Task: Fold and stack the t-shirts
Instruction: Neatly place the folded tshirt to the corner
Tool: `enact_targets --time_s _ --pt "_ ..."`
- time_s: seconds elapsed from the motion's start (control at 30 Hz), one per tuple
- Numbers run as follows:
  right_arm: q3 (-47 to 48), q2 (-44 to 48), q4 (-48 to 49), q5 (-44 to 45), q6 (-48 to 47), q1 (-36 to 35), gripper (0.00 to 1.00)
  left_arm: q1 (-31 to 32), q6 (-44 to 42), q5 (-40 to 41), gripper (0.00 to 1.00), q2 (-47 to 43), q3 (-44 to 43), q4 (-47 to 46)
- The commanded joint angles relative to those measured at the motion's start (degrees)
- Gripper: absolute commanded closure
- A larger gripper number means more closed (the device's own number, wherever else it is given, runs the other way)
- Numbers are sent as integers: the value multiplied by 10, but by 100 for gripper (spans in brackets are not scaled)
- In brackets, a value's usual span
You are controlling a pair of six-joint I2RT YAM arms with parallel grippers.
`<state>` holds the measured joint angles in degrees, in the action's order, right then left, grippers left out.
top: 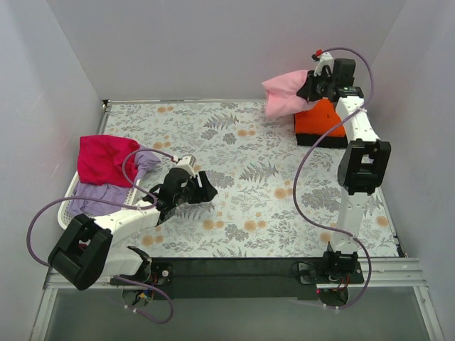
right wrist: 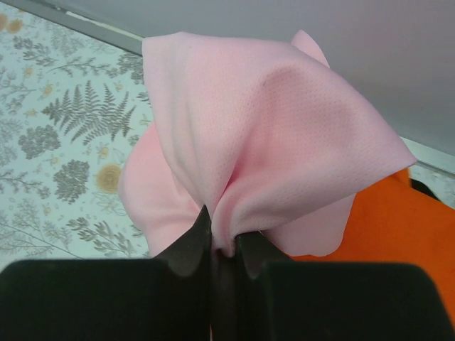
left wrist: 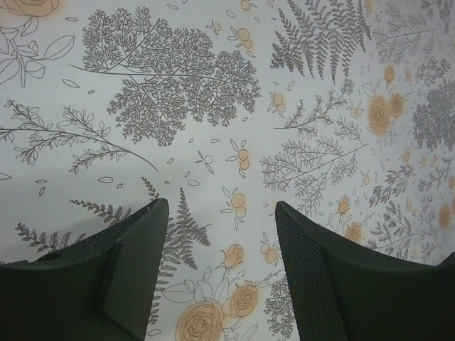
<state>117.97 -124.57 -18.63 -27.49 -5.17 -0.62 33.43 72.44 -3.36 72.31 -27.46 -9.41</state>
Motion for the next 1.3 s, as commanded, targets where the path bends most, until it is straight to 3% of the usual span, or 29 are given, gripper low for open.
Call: enact_targets --time_s 0.0,0.23,0.53,0.73,0.83,0.93,0.97,1.2,1.23,1.27 --pt "50 -2 2 -43 -26 46 99 -6 2 18 42 -2 5 6" --pt "31 3 1 -51 -36 101 99 -6 12 8 43 29 -3 1" --pt "-34 12 -18 17 -91 103 99 -6 11 -10 43 60 -14 -3" --pt "-62 10 -11 137 -98 102 99 -6 11 -11 43 59 -15 -4" --pt "-69 11 4 194 -91 102 94 -6 10 -8 42 55 -15 -4" --pt "-84 10 25 232 -85 100 79 -6 8 -7 43 55 -18 0" --pt "-85 8 25 245 -85 99 64 -6 8 -7 43 55 -18 2" --pt "-112 22 47 271 -86 89 31 -6 6 -6 42 45 -14 5" --pt "-118 25 50 272 -86 84 19 -6 5 -3 42 42 -15 6" --pt "-121 28 52 272 -86 82 14 -6 3 -2 42 41 -15 7"
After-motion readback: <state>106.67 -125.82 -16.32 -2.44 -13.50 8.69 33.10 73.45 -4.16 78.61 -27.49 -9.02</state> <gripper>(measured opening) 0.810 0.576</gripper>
